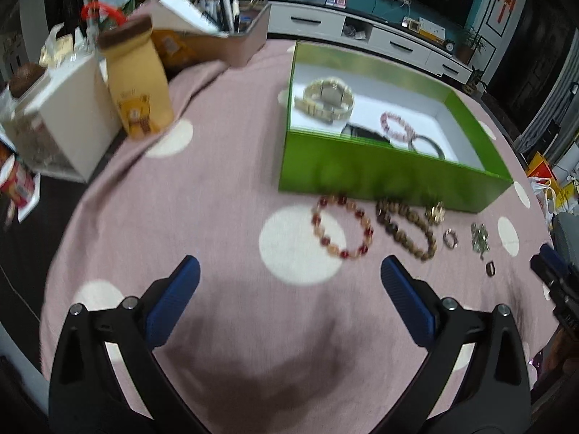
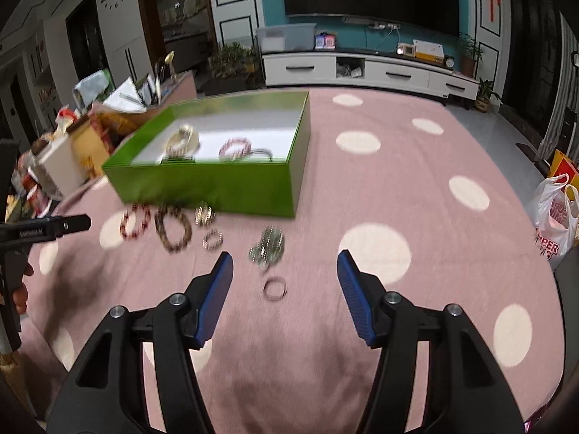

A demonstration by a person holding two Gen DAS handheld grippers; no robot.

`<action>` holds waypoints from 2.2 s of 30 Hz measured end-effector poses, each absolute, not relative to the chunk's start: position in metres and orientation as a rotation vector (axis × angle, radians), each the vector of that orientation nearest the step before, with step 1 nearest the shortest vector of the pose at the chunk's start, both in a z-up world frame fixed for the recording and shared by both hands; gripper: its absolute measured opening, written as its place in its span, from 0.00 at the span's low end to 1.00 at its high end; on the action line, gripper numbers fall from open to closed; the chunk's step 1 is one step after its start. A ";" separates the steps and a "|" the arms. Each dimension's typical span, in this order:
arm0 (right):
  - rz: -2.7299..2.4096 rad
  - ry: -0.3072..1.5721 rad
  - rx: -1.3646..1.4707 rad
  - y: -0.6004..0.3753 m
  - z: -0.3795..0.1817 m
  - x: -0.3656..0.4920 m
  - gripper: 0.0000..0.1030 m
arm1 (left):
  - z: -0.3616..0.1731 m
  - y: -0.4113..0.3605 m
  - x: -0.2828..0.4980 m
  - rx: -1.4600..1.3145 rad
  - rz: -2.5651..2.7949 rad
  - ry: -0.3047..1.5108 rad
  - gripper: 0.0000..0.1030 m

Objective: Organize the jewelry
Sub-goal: 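Withdraw both grippers from the box toward the remaining jewelry, then grasp the small silver ring with the right gripper while the left gripper grasps the red-amber bead bracelet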

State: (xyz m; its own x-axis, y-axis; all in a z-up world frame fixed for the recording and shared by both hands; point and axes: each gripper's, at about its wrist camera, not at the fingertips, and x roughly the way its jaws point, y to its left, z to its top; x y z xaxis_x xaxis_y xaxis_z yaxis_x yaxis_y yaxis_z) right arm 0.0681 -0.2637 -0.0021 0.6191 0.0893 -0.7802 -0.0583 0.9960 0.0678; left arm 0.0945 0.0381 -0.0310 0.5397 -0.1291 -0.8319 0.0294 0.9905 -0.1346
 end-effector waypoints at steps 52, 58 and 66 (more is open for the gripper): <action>0.237 0.769 -0.028 -0.238 -0.017 0.081 0.19 | -0.067 0.003 0.147 -0.008 -0.063 1.009 0.53; 0.223 0.767 -0.021 -0.240 -0.019 0.081 0.19 | -0.067 -0.013 0.145 0.079 -0.135 0.990 0.20; 0.217 0.761 -0.016 -0.240 -0.018 0.079 0.19 | -0.064 0.000 0.138 -0.038 -0.193 1.002 0.07</action>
State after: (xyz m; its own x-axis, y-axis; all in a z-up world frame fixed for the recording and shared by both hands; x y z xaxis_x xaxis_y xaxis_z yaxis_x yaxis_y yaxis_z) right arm 0.0793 -0.2403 -0.0184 0.7033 0.1891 -0.6853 -0.2005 0.9776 0.0640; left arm 0.1382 0.0005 -0.0641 0.5233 -0.1786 -0.8332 0.1436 0.9823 -0.1204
